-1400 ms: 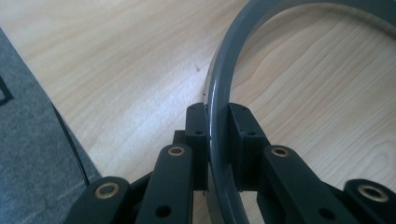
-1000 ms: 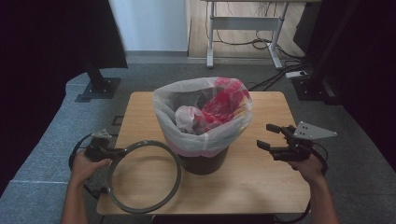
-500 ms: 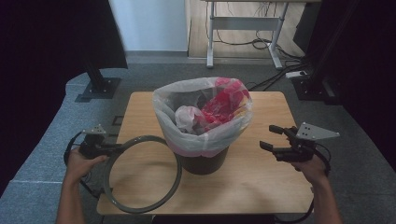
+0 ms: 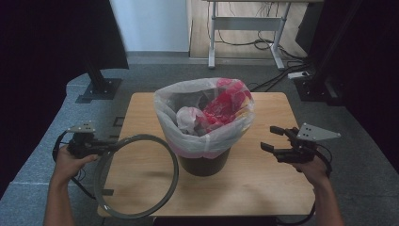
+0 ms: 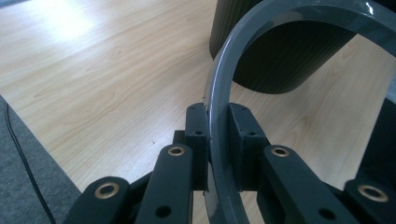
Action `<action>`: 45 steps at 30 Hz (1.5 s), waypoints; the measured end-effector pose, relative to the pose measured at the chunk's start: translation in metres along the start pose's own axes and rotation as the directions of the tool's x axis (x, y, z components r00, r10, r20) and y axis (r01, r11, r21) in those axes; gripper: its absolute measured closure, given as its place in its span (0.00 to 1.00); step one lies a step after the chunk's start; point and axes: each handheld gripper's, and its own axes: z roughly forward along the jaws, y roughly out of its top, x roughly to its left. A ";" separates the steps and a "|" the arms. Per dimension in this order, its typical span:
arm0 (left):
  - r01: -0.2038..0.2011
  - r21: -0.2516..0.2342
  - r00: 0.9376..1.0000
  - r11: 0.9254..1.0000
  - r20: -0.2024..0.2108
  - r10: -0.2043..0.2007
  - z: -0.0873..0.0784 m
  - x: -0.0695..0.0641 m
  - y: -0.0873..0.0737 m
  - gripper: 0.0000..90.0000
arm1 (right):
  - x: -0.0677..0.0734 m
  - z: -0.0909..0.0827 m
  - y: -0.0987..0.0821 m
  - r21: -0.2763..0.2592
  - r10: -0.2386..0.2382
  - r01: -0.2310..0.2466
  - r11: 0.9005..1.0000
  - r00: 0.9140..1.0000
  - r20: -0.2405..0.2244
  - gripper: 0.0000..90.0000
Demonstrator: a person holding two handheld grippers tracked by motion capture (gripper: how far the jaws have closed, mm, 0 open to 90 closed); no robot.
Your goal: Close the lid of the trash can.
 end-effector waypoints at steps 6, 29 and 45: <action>-0.024 -0.010 1.000 1.000 0.009 0.024 -0.018 -0.005 0.011 0.88 | 0.001 0.002 0.001 0.001 -0.001 0.001 1.000 1.000 -0.002 0.29; -0.101 -0.090 0.993 0.991 0.055 0.106 -0.057 -0.022 0.065 0.88 | 0.001 0.005 0.000 0.004 0.003 -0.003 1.000 1.000 -0.005 0.29; -0.137 -0.133 0.985 0.982 0.088 0.150 -0.065 -0.031 0.090 0.88 | -0.001 0.003 0.000 0.003 0.008 -0.008 1.000 1.000 -0.001 0.29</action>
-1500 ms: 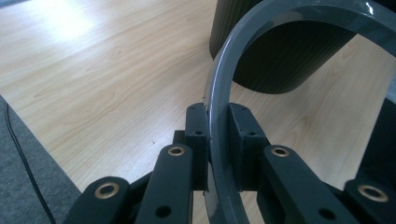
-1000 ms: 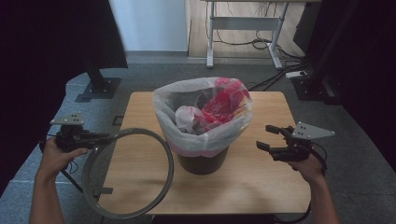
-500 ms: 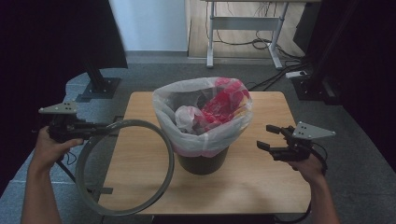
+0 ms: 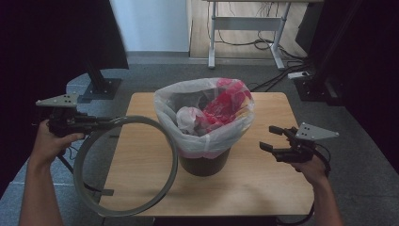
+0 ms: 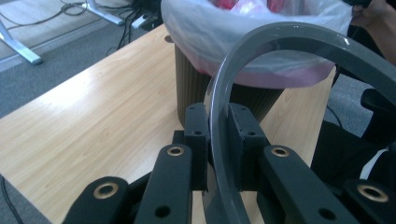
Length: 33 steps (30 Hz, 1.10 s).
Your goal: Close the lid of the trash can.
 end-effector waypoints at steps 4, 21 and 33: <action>-0.008 -0.014 1.000 1.000 0.015 0.008 0.001 0.000 0.008 0.88 | -0.001 0.000 0.000 0.002 0.003 -0.003 1.000 1.000 0.000 0.29; -0.050 -0.060 0.998 0.997 0.041 0.053 0.001 -0.006 0.036 0.88 | -0.002 -0.001 -0.001 -0.003 0.008 -0.008 1.000 1.000 0.002 0.29; -0.046 -0.070 0.996 0.997 0.078 0.051 0.030 0.007 0.054 0.88 | -0.004 0.002 0.000 0.004 0.010 -0.010 1.000 1.000 0.000 0.29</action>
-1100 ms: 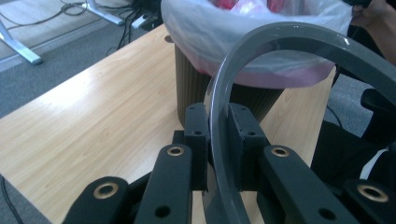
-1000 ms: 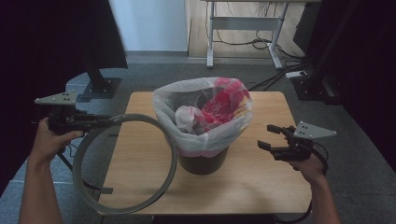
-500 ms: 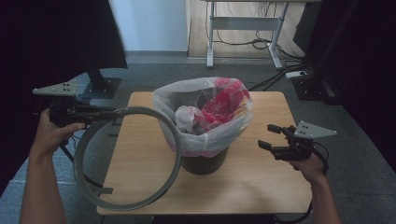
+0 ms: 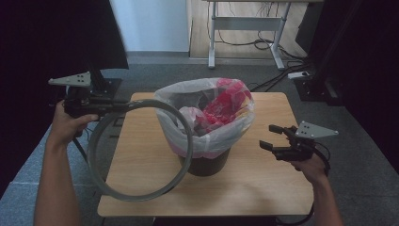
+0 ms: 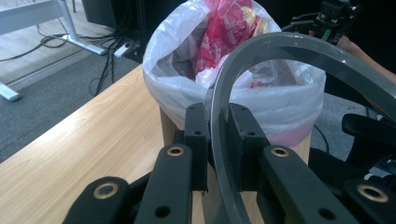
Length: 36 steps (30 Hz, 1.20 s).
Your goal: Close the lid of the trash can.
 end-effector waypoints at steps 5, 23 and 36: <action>0.003 0.004 1.000 1.000 0.011 -0.003 0.013 0.007 0.009 0.88 | -0.002 0.000 -0.001 0.002 0.003 -0.003 1.000 1.000 0.004 0.29; -0.003 0.023 1.000 1.000 0.016 0.002 0.058 0.020 0.042 0.88 | -0.007 -0.001 -0.006 0.007 0.010 -0.010 1.000 1.000 0.007 0.29; 0.010 0.029 1.000 1.000 -0.006 -0.010 0.077 0.028 0.057 0.88 | -0.008 -0.004 -0.005 0.008 0.012 -0.012 1.000 1.000 0.015 0.29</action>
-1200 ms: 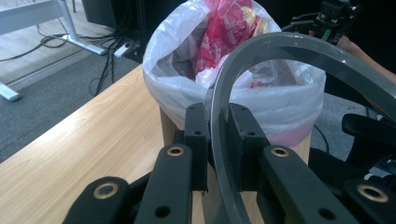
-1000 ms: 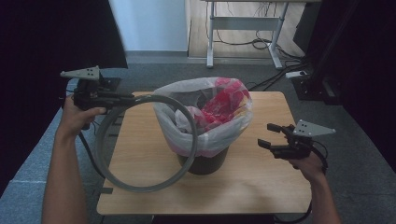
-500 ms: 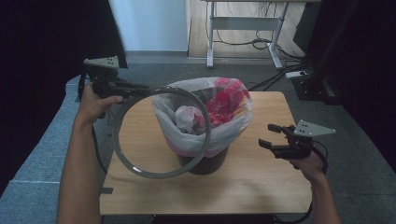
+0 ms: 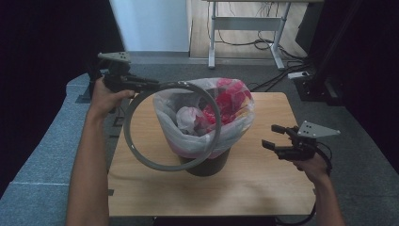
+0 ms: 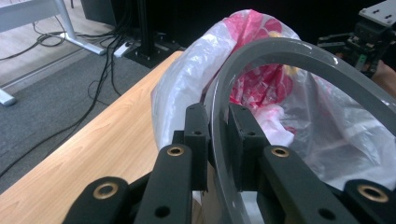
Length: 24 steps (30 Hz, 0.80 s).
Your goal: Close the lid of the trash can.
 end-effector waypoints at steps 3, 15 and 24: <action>-0.006 0.007 1.000 1.000 0.004 0.006 0.006 0.001 0.007 0.88 | 0.000 -0.001 0.000 0.001 0.002 -0.002 1.000 1.000 0.002 0.29; -0.011 0.020 1.000 1.000 0.000 0.011 0.032 0.011 0.033 0.88 | -0.006 -0.006 -0.005 -0.003 0.011 -0.011 1.000 1.000 0.017 0.29; 0.009 0.085 1.000 0.996 -0.026 -0.007 0.070 0.022 0.047 0.88 | -0.009 -0.011 -0.006 -0.009 0.022 -0.021 1.000 0.999 0.032 0.29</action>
